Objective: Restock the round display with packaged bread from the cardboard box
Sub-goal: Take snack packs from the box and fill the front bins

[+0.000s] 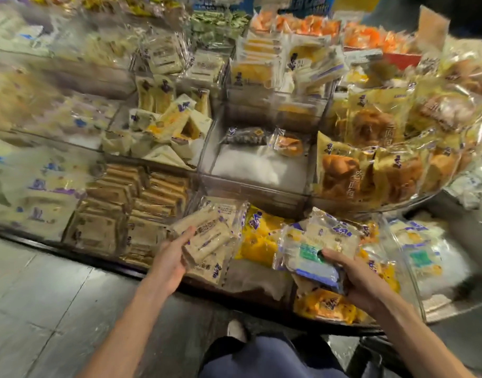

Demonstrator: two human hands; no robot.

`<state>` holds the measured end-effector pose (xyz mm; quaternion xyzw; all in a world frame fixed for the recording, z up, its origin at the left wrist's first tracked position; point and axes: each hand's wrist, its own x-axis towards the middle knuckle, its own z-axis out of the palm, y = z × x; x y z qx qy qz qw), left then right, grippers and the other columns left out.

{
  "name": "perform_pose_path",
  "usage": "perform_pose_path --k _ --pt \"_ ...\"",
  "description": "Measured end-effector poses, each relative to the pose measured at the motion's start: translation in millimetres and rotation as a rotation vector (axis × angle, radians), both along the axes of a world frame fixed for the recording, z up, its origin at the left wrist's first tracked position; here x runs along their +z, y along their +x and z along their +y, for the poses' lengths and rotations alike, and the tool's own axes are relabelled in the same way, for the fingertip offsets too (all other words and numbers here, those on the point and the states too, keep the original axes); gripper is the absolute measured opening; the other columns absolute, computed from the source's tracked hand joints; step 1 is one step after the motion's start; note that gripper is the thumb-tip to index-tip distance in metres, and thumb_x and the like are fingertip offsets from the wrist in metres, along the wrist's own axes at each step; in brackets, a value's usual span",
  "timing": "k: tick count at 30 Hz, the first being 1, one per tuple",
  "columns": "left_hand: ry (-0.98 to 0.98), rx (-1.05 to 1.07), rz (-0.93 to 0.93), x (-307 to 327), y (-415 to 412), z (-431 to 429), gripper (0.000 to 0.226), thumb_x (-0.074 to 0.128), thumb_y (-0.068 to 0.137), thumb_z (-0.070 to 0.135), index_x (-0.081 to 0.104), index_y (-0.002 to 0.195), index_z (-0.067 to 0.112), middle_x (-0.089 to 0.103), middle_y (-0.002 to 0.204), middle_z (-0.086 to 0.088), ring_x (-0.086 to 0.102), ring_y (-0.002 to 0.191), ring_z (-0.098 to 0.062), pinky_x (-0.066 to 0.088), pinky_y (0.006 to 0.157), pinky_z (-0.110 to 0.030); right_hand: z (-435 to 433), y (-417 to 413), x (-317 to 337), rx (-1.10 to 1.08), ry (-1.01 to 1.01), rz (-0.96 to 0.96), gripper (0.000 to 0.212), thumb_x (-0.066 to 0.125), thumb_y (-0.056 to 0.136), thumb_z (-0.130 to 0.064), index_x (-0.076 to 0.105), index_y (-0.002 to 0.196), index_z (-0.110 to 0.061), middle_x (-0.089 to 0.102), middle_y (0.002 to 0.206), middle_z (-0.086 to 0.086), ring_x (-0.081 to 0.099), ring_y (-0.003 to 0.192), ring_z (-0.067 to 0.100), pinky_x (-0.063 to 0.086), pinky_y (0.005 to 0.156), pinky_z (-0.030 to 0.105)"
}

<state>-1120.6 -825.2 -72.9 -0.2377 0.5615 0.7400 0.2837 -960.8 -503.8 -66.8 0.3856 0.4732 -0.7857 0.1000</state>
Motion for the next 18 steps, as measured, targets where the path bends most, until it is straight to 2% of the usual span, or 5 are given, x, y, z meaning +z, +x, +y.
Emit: perform_pose_path --k 2,5,9,15,18 --pt "-0.107 -0.009 0.033 -1.8 -18.5 -7.8 0.060 0.082 0.072 0.039 0.062 0.120 0.010 0.072 0.113 -0.018 0.068 0.106 -0.033 0.048 0.101 -0.055 -3.2 1.2 6.7 -0.041 0.018 -0.002 0.061 0.093 0.061 -0.033 0.072 0.107 0.003 0.063 0.092 0.028 0.048 0.079 0.032 0.039 0.064 0.031" --pt "-0.365 -0.121 0.186 -4.0 -46.6 -2.6 0.033 0.076 0.082 0.044 0.065 0.101 0.018 0.075 0.099 -0.006 0.071 0.096 -0.025 0.054 0.094 -0.048 -13.3 -2.4 16.7 -0.066 0.073 -0.012 0.036 0.075 0.081 -0.020 0.068 0.103 0.007 0.064 0.058 0.008 0.045 0.042 0.015 0.033 0.040 0.019" --pt "-0.575 -0.315 0.419 -8.9 -82.0 15.9 0.022 0.074 0.085 0.038 0.065 0.097 0.022 0.071 0.097 0.002 0.068 0.096 -0.022 0.055 0.090 -0.044 -30.1 -6.0 18.0 -0.073 0.063 0.022 0.044 0.074 0.079 -0.017 0.065 0.112 0.010 0.074 0.079 0.016 0.065 0.051 0.017 0.050 0.045 0.023" --pt "-0.793 -0.514 0.594 -25.7 -117.1 33.8 0.092 0.087 0.071 0.040 0.038 0.146 0.022 0.054 0.140 -0.008 0.052 0.126 -0.029 0.043 0.105 -0.050 -44.3 -8.7 20.5 -0.074 0.024 0.048 0.047 0.073 0.073 -0.012 0.063 0.115 0.008 0.075 0.100 0.021 0.075 0.076 0.027 0.060 0.055 0.032" --pt "-1.005 -0.567 0.895 -30.7 -112.7 40.6 0.098 0.090 0.068 0.037 0.034 0.147 0.024 0.043 0.140 -0.014 0.048 0.122 -0.032 0.044 0.099 -0.045 -45.7 -7.1 18.0 -0.070 0.023 0.056 0.046 0.073 0.074 -0.013 0.063 0.116 0.004 0.074 0.105 0.020 0.075 0.082 0.028 0.062 0.061 0.036"
